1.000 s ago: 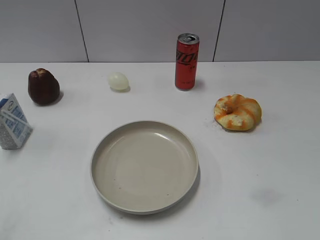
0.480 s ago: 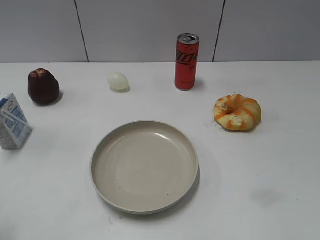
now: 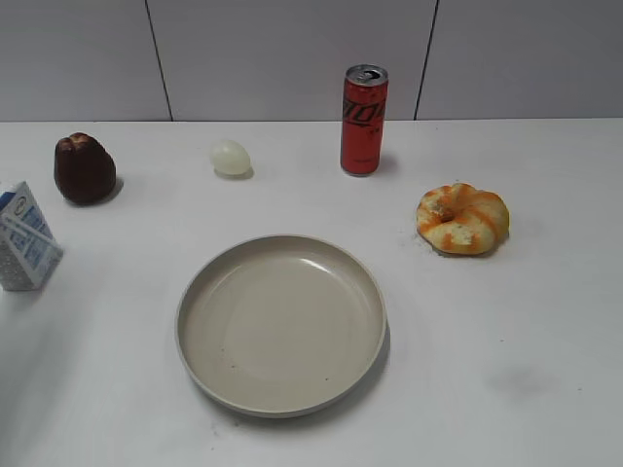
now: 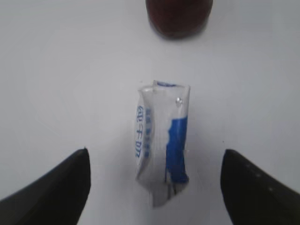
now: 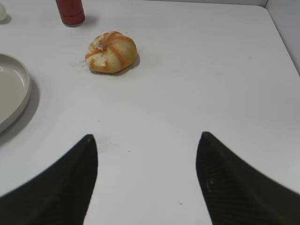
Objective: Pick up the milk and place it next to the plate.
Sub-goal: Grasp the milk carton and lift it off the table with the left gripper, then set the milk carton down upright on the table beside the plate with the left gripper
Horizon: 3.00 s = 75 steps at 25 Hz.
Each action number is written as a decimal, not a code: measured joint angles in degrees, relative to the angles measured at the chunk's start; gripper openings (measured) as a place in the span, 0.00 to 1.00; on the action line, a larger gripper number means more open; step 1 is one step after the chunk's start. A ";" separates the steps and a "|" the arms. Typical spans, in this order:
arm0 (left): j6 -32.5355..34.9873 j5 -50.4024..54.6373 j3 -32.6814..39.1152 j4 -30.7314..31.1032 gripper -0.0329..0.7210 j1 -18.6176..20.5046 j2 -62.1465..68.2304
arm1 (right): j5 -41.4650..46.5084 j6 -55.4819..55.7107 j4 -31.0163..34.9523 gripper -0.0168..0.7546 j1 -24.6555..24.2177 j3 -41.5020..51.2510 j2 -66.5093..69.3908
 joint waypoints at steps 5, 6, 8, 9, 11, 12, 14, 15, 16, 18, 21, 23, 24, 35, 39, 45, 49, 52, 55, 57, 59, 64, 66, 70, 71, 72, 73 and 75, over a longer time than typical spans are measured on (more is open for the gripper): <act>0.00 -2.22 -3.08 0.29 0.89 0.00 8.08 | 0.00 0.00 0.00 0.67 0.00 0.00 0.00; 0.00 -2.53 -3.42 0.36 0.88 0.00 9.10 | 0.00 0.00 0.00 0.67 0.00 0.00 0.00; 0.00 -2.69 -3.74 0.48 0.87 0.00 11.28 | 0.00 0.00 0.00 0.67 0.00 0.00 0.00; 0.00 -2.69 -3.80 0.48 0.87 0.00 12.08 | 0.00 0.00 0.00 0.67 0.00 0.00 0.00; 0.00 -2.69 -3.80 0.48 0.85 0.00 13.68 | 0.00 0.00 0.00 0.67 0.00 0.00 0.00; 0.00 -2.69 -3.80 0.48 0.83 0.00 14.15 | 0.00 0.00 0.00 0.67 0.00 0.00 0.00; 0.00 -2.88 -3.80 0.25 0.78 0.00 14.29 | 0.00 0.00 0.00 0.67 0.00 0.00 0.00; 0.00 -3.02 -3.80 0.08 0.74 0.00 14.29 | 0.00 0.00 0.00 0.67 0.00 0.00 0.00; 0.00 -3.09 -3.80 -0.03 0.70 0.00 14.29 | 0.00 0.00 0.00 0.67 0.00 0.00 0.00; 0.00 -3.09 -3.80 -0.38 0.56 0.00 14.29 | 0.00 0.00 0.00 0.67 0.00 0.00 0.00; 0.00 -3.03 -3.80 -0.52 0.39 -0.24 14.29 | 0.00 0.00 0.00 0.67 0.00 0.00 0.00; 0.00 -2.79 -3.86 -0.38 0.39 -0.73 14.29 | 0.00 0.00 0.00 0.67 0.00 0.00 0.00; 0.00 -2.20 -3.90 -0.25 0.39 -1.09 14.13 | 0.00 0.00 0.00 0.67 0.00 0.00 0.00; -12.61 4.03 0.41 0.91 0.39 -8.94 3.46 | 0.00 0.00 0.00 0.67 0.00 0.00 0.00; -18.42 1.89 7.65 3.80 0.38 -15.50 -2.40 | 0.00 0.00 0.00 0.67 0.00 0.00 0.00; -32.78 -1.44 15.15 11.87 0.38 -26.01 -6.24 | 0.00 0.00 0.00 0.67 0.00 0.00 0.00; -42.23 -2.90 15.59 18.04 0.38 -32.15 -6.24 | 0.00 0.00 0.00 0.67 0.00 0.00 0.00; -47.50 -3.89 15.59 20.77 0.38 -34.59 -5.88 | 0.00 0.00 0.00 0.67 0.00 0.00 0.00; -53.11 -3.94 15.63 24.35 0.38 -35.70 -4.81 | 0.00 0.00 0.00 0.67 0.00 0.00 0.00; -57.01 -4.07 15.65 26.24 0.38 -36.01 -4.15 | 0.00 0.00 0.00 0.67 0.00 0.00 0.00; -59.87 -4.79 15.65 27.47 0.38 -36.67 -3.66 | 0.00 0.00 0.00 0.67 0.00 0.00 0.00; -61.75 -6.01 15.65 27.96 0.38 -39.75 -1.99 | 0.00 0.00 0.00 0.67 0.00 0.00 0.00; -61.77 -6.41 15.65 27.96 0.38 -40.47 -1.43 | 0.00 0.00 0.00 0.67 0.00 0.00 0.00; -61.92 -7.13 15.65 27.98 0.39 -40.67 -0.90 | 0.00 0.00 0.00 0.67 0.00 0.00 0.00; -61.92 -7.32 15.65 28.11 0.41 -40.67 -0.90 | 0.00 0.00 0.00 0.67 0.00 0.00 0.00; -61.92 -7.60 15.65 28.18 0.44 -40.67 -0.90 | 0.00 0.00 0.00 0.67 0.00 0.00 0.00; -61.92 -8.16 15.65 28.30 0.48 -40.67 -0.90 | 0.00 0.00 0.00 0.67 0.00 0.00 0.00; -61.92 -9.34 15.65 28.74 0.59 -40.67 -0.90 | 0.00 0.00 0.00 0.67 0.00 0.00 0.00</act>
